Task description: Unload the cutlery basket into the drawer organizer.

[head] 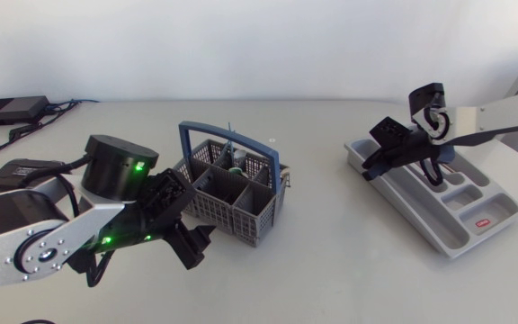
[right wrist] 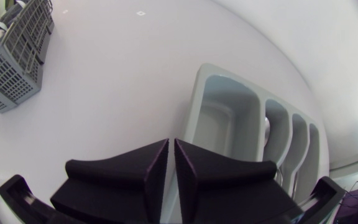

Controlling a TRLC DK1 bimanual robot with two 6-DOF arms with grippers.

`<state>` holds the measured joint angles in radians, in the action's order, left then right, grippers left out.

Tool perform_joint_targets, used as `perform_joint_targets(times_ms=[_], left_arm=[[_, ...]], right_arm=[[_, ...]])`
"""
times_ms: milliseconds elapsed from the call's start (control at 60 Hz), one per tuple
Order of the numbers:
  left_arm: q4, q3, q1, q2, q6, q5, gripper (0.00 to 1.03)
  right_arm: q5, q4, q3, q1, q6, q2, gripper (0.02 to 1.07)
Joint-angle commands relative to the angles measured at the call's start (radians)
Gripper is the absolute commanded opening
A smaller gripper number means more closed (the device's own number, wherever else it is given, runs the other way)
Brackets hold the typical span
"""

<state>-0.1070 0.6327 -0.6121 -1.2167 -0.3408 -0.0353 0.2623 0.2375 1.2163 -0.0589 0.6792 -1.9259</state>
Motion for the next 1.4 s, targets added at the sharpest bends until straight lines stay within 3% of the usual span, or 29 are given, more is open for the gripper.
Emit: perform_joint_targets(times_ms=[0, 367, 650, 1067, 1383], left_arm=[[-0.002, -0.034, -0.005, 0.014, 0.011, -0.006, 0.94], [0.006, -0.037, -0.003, 0.011, 0.011, -0.006, 0.94], [0.007, -0.034, -0.009, 0.009, 0.013, -0.006, 0.94], [0.000, -0.036, -0.009, 0.023, 0.011, -0.006, 0.94], [-0.005, -0.037, -0.017, 0.032, 0.011, -0.006, 0.94]], right_arm=[[-0.014, 0.011, 0.061, 0.021, -0.033, -0.068, 0.15], [-0.230, -0.055, 0.229, 0.050, -0.061, -0.226, 0.15], [-0.294, -0.041, 0.356, 0.027, -0.075, -0.309, 0.15], [-0.167, -0.069, -0.120, -0.068, -0.064, 0.163, 0.15], [-0.155, -0.073, -0.436, -0.228, 0.034, 0.341, 0.15]])
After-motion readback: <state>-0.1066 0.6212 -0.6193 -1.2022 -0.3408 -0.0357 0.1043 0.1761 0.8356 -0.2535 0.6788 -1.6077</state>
